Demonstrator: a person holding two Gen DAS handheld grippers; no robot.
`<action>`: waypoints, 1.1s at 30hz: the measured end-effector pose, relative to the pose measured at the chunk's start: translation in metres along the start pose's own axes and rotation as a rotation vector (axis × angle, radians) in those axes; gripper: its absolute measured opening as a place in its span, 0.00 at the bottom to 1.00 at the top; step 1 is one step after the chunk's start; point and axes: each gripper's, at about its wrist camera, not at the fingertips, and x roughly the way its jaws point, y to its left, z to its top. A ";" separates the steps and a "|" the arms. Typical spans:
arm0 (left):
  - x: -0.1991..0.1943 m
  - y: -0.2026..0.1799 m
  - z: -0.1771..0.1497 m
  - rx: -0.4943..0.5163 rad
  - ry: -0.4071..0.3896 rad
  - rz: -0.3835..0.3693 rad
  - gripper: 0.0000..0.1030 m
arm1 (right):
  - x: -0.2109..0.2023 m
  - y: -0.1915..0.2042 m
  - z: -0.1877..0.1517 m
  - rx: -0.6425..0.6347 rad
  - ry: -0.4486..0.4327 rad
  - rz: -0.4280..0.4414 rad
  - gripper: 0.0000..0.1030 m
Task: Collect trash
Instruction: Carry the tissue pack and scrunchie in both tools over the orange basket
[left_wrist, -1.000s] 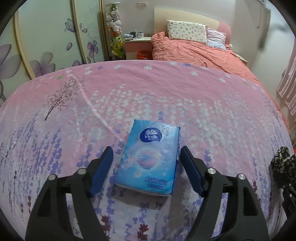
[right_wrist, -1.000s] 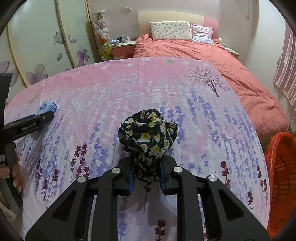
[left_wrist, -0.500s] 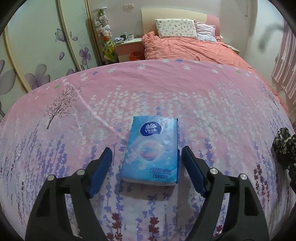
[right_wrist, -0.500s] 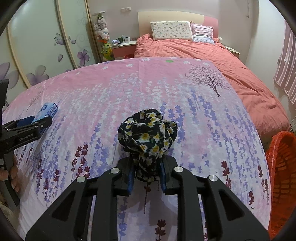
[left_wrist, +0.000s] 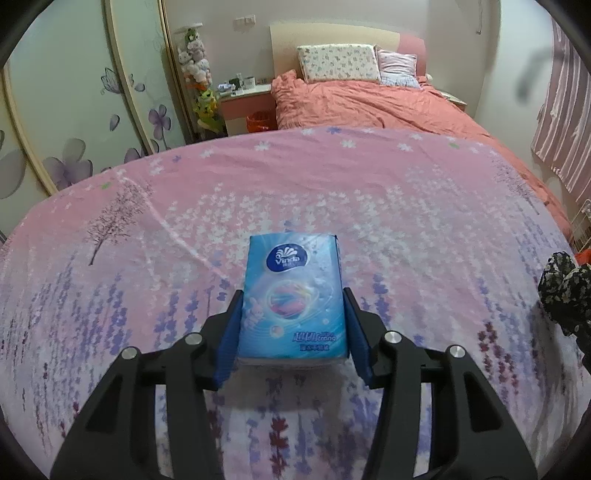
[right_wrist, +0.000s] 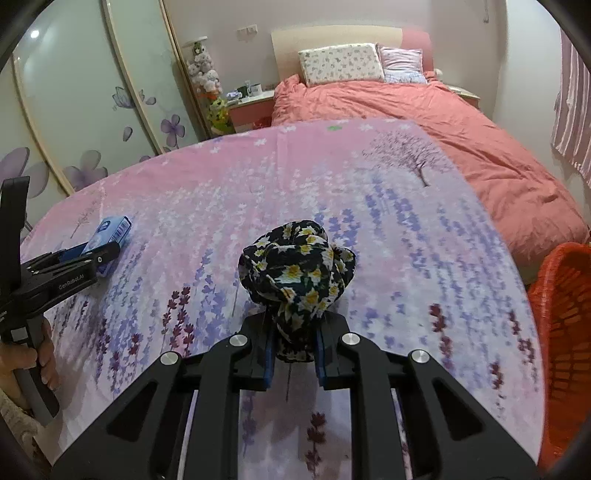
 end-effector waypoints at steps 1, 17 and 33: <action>-0.004 -0.001 0.001 0.002 -0.008 0.002 0.49 | -0.007 -0.001 0.000 -0.002 -0.011 -0.001 0.16; -0.125 -0.067 0.008 0.087 -0.157 -0.098 0.49 | -0.108 -0.032 0.002 0.028 -0.166 -0.055 0.16; -0.194 -0.211 0.000 0.237 -0.221 -0.315 0.49 | -0.181 -0.113 -0.018 0.152 -0.276 -0.163 0.16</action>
